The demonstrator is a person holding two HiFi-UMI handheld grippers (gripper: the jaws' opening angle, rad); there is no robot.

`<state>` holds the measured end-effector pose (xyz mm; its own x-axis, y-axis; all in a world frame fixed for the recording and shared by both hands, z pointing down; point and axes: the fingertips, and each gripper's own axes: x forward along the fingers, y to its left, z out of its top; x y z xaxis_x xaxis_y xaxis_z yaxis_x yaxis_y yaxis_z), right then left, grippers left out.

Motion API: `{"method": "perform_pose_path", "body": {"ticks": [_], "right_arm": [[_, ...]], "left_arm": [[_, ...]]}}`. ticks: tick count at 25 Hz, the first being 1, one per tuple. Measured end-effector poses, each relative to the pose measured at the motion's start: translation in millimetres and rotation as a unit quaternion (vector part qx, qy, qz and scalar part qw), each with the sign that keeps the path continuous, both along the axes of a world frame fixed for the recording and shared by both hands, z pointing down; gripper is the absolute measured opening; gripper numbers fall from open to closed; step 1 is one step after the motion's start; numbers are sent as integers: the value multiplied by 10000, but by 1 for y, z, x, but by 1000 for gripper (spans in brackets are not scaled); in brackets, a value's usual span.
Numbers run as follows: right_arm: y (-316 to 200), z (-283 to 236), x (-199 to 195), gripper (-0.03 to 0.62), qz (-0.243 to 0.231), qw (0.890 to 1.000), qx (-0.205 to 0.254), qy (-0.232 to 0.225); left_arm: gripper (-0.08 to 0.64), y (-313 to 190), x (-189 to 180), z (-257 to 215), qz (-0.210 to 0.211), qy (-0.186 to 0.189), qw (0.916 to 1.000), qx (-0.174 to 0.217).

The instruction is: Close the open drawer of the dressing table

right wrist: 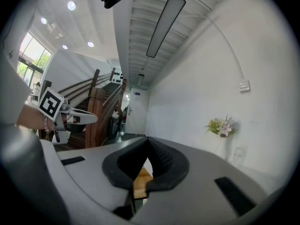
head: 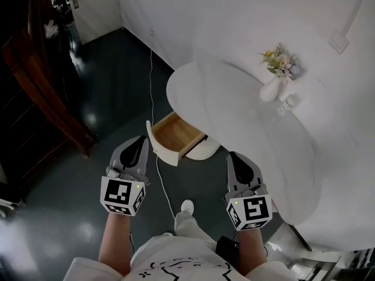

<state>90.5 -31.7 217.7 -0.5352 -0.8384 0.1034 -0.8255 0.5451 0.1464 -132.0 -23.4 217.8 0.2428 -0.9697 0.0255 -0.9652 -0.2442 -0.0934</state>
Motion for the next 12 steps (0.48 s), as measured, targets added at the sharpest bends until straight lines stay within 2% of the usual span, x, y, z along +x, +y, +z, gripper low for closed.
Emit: {"method": "perform_pose_path", "body": {"ticks": [6,12], "right_arm": [[-74,14,20,-3,-94,9998,-182,-34],[-133,33,21,-3,-335,9988,-348,-28]], "left_arm": [[17,-67,10,14,-223,-20,9996,-175],[17,-119,12,35,-464,0,9982,-367]]}}
